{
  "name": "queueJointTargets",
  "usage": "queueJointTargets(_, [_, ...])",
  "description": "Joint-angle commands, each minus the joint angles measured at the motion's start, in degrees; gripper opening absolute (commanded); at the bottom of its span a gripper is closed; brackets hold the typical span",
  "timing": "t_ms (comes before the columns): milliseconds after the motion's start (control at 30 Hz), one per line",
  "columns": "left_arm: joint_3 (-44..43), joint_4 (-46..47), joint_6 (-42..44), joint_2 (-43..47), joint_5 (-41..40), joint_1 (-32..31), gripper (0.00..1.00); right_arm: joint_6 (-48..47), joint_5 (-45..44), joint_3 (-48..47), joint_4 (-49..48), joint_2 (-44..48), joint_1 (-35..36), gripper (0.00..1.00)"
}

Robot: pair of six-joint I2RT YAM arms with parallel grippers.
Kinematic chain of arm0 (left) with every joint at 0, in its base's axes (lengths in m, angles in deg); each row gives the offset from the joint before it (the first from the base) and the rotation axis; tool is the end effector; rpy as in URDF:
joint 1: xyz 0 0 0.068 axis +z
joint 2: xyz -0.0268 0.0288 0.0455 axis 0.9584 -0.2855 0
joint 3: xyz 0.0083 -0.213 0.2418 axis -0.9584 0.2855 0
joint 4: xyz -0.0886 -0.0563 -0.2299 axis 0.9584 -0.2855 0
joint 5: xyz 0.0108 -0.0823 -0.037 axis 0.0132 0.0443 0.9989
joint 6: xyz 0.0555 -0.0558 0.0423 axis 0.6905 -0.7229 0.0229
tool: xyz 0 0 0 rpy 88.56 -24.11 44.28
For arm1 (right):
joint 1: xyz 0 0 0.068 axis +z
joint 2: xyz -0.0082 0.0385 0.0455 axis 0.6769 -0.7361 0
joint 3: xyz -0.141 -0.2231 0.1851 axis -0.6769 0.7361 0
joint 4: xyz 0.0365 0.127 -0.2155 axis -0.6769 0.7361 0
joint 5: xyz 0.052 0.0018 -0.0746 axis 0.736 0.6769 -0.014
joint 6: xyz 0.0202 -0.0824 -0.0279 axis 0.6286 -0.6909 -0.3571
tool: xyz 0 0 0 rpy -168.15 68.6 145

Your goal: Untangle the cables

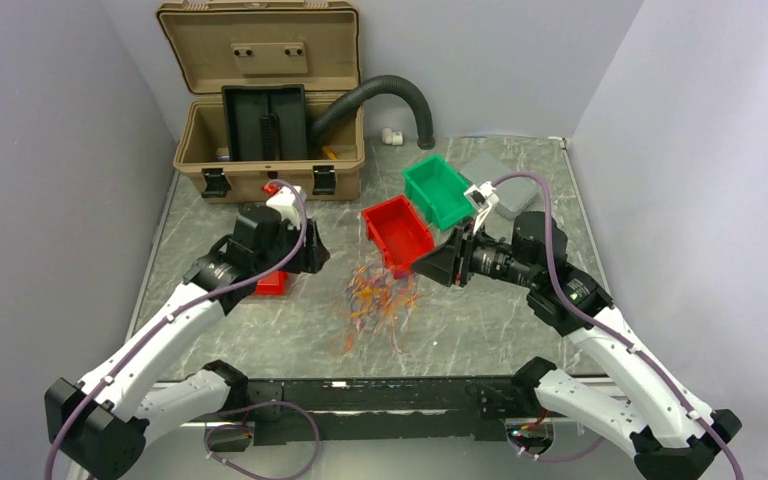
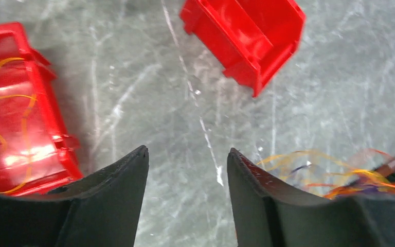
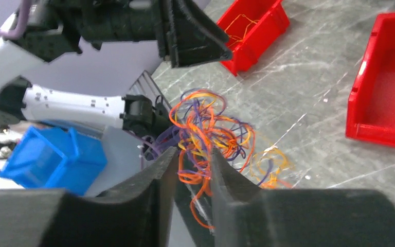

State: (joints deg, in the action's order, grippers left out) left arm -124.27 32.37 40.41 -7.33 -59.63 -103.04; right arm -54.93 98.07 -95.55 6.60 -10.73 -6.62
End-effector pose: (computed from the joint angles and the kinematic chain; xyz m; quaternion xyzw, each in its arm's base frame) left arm 0.1908 -0.1093 0.3281 0.0521 0.8787 -0.2153 0.4229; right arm 0.1142 0.1306 0.4044 -0.1871 0.7485 0.4981 0.3957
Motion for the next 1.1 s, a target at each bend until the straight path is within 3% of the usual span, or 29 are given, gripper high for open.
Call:
queueJointTargets(0, [1.8, 5.5, 1.0, 2.8, 8.7, -1.4, 0.65, 0.4, -6.2, 3.0, 3.4, 0.3, -0.1, 0.51])
queueJointTargets(67, [1.6, 5.3, 1.8, 2.2, 9.8, -2.3, 0.7, 0.0, -9.8, 4.8, 6.5, 0.4, -0.2, 0.66])
queueJointTargets(133, [1.4, 4.6, 2.0, 1.1, 9.4, -3.3, 0.73, -0.1, -13.2, 6.6, 8.7, 0.9, -0.1, 0.69])
queueJointTargets(300, [2.6, 6.0, 1.4, -2.8, 9.3, -5.9, 0.75, -1.7, -18.1, 10.5, 10.8, 1.1, -0.1, 0.64])
queueJointTargets(467, [2.3, 5.1, 1.4, -7.7, 10.8, -7.9, 0.73, -2.2, -13.5, 14.7, 5.4, -1.2, 1.1, 0.64])
queueJointTargets(800, [4.0, 0.1, 0.8, -11.5, 19.3, -14.0, 0.72, 4.1, -19.4, 22.5, -6.7, -11.8, 14.2, 0.62])
queueJointTargets(1067, [5.7, -4.9, -3.4, -13.7, 19.8, -15.9, 0.7, 11.7, -24.8, 25.6, -20.3, -19.3, 19.3, 0.57])
